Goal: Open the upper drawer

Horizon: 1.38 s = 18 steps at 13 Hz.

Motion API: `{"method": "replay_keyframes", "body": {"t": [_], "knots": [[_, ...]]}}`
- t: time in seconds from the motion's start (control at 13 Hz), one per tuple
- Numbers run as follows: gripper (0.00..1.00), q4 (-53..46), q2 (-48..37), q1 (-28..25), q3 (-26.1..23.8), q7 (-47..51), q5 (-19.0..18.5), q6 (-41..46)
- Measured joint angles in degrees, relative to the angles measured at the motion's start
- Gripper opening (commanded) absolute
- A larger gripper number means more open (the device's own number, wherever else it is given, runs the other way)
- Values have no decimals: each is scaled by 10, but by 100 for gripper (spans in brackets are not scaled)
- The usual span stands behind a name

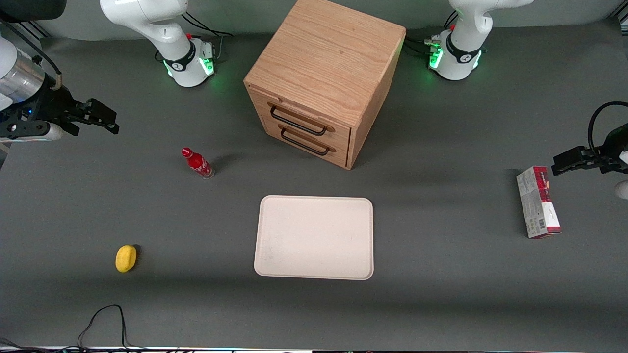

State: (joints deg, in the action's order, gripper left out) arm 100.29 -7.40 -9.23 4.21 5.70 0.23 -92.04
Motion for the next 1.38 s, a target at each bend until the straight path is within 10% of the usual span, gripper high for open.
{"method": "replay_keyframes", "body": {"t": [0.54,1.38], "knots": [[100,-42,50,-6,-26,0,0,-2],[100,-180,206,-13,-376,-56,0,9]]}}
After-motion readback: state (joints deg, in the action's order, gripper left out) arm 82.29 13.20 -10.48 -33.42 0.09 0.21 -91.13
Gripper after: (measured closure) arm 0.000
